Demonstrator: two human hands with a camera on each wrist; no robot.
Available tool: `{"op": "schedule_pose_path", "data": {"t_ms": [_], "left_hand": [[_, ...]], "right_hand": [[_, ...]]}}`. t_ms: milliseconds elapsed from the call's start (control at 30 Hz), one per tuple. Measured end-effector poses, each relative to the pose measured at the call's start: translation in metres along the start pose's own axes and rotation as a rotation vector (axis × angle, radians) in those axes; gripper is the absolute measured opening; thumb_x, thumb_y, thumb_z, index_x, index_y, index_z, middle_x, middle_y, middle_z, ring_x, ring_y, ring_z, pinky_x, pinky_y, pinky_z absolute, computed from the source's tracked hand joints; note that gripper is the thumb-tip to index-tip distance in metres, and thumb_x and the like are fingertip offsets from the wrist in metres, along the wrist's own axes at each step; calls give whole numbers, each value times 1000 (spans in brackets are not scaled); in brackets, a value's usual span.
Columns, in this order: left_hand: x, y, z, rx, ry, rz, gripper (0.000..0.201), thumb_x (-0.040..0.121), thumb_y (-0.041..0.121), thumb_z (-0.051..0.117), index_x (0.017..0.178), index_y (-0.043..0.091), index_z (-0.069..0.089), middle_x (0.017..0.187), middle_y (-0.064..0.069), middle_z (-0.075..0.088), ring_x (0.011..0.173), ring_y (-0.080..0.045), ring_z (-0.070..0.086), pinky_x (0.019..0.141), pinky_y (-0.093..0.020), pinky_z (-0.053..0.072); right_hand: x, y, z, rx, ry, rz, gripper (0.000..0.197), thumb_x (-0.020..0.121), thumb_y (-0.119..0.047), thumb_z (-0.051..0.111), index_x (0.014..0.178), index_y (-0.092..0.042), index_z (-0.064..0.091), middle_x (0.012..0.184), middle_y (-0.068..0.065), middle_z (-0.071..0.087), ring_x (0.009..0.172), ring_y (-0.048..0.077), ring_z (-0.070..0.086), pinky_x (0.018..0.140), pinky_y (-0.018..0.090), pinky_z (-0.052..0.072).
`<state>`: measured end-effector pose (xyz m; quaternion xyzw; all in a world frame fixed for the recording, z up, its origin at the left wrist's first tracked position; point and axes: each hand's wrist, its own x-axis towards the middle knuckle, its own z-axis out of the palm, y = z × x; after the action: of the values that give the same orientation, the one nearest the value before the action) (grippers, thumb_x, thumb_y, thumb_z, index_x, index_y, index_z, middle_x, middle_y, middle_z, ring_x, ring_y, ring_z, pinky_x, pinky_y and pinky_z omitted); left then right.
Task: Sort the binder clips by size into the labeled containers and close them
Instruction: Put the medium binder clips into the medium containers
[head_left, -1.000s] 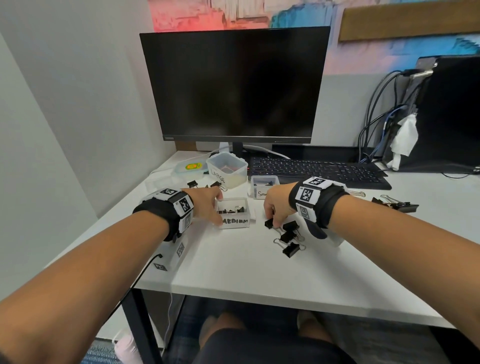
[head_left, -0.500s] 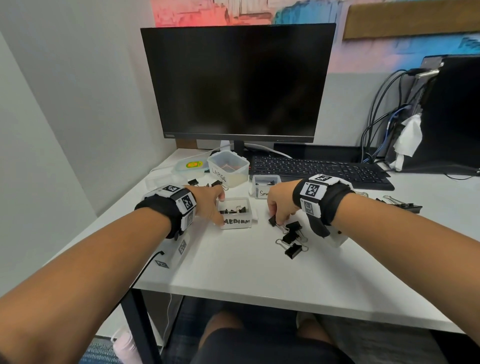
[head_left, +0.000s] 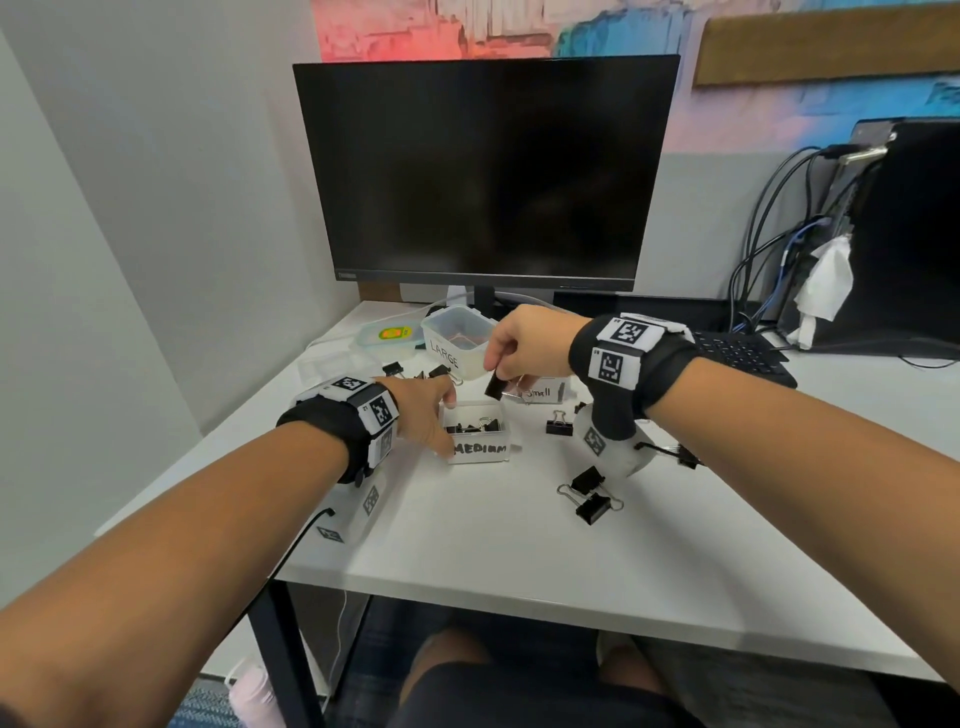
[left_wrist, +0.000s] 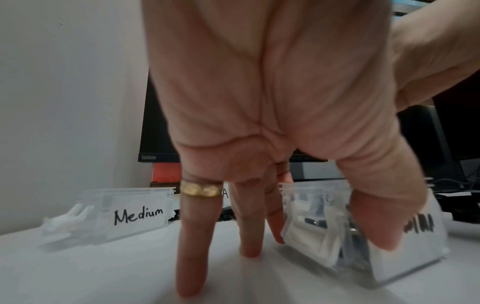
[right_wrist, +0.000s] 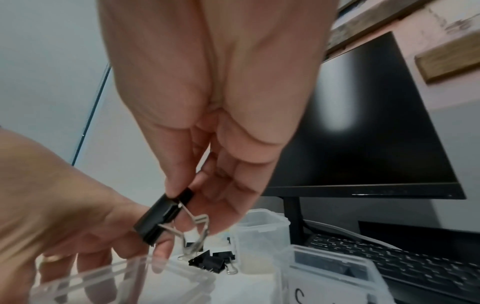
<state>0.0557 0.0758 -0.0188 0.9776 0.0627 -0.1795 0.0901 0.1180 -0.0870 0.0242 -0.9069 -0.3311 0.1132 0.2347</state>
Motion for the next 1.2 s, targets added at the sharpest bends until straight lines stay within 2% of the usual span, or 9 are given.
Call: {"op": "schedule_pose_path", "data": {"t_ms": [133,267,400,500,633,733,867,1000,1200], "left_hand": [[-3,-1,0,-6,-1,16,68,77,37,75,130,23,35,125,0,53,105,-26,59,89,-37,53],[-5,-3,1,-14,-3,45,69,77,39,75,132,24,36,126,4,53,89,-18,53,79,-31,48],[-5,-5,2,-28,-5,69,71,75,40,76,134,26,37,126,6,54,93,-16,55,69,-26,46],[-6,-5,2,-20,8,62,67,75,42,75,130,27,39,126,8,53,95,-15,55,76,-29,48],[-5,-4,3,-23,12,60,67,75,42,76,129,26,40,126,8,54,98,-16,55,72,-27,48],[-6,-2,3,-18,21,61,67,76,42,75,131,25,40,126,8,53,94,-16,54,66,-23,45],[-7,0,4,-21,31,46,64,77,43,74,128,25,41,126,7,53,93,-17,55,68,-25,48],[-7,4,5,1,56,46,61,78,42,73,127,24,41,123,5,54,91,-18,54,55,-20,41],[-4,15,7,71,70,28,63,76,47,72,126,23,40,123,4,55,99,-22,56,59,-22,43]], "right_hand": [[7,-12,10,-51,-35,-40,17,92,-5,57,104,-11,68,88,0,64,67,5,60,66,19,54],[13,-17,20,-129,-66,-66,17,90,-4,59,103,-11,68,86,3,66,70,14,61,72,25,54],[19,-17,31,-104,-142,-52,16,88,0,59,99,-10,63,81,3,65,72,19,67,69,27,57],[21,-16,35,-170,-167,-36,17,88,-1,59,93,-17,61,95,8,71,85,26,70,81,35,58],[17,-13,33,-275,-154,-45,21,90,-5,57,106,-15,67,105,4,68,80,16,61,70,23,50],[12,-11,34,-369,-196,-64,27,93,-8,53,112,-18,70,114,0,66,93,16,59,85,24,46],[8,-8,33,-396,-208,-43,30,94,-10,50,113,-21,71,119,0,65,110,20,60,99,30,47],[2,0,22,-374,-138,-18,27,92,-10,55,110,-19,72,114,-2,68,95,13,59,92,25,47],[-9,23,12,-435,-157,57,22,88,-7,59,104,-15,73,108,2,70,85,13,58,79,23,49]]}}
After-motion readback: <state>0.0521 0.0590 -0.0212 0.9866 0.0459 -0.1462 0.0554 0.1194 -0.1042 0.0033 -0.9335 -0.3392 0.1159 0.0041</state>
